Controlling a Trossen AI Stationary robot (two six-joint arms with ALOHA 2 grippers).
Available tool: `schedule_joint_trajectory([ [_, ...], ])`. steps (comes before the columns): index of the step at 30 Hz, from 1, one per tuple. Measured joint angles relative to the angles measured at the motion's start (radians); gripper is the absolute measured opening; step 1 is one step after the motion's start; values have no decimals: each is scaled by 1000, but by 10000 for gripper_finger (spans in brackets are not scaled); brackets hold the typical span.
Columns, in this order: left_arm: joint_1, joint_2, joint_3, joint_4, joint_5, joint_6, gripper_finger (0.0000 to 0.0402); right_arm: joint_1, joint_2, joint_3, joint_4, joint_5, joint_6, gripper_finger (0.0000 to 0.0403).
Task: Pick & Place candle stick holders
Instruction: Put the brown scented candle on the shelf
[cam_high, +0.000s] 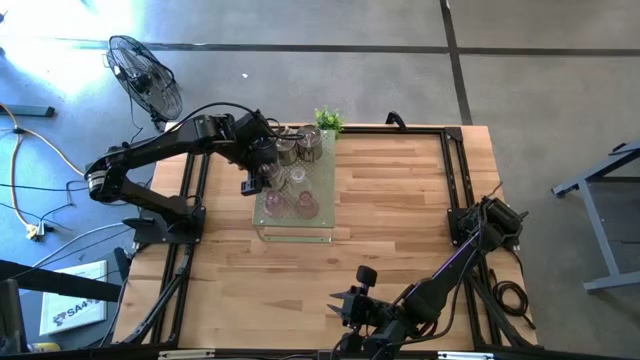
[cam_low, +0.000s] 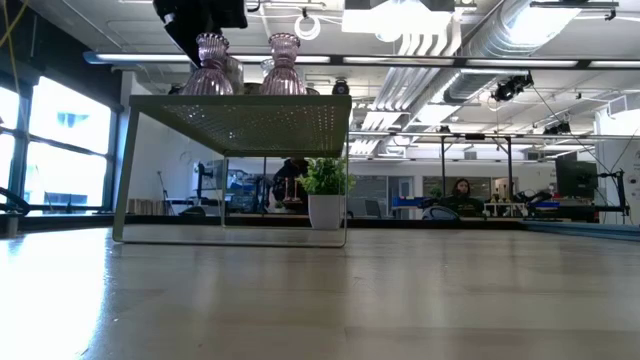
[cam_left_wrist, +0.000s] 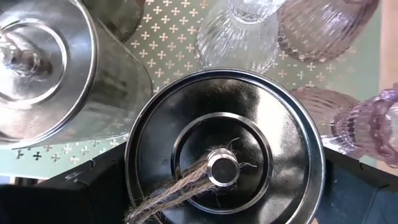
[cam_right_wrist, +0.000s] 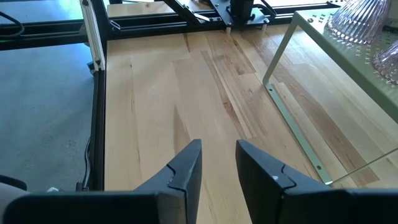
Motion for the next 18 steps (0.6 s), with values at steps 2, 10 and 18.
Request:
schedule_joint_trajectory([
  [2, 0, 0, 0, 2, 18, 1, 363, 0, 0, 0, 0, 0, 0, 94],
  [10, 0, 0, 0, 2, 20, 0, 377, 0, 0, 0, -1, 0, 0, 94],
  [18, 0, 0, 2, 8, 20, -3, 391, 0, 0, 0, -4, 0, 0, 94],
])
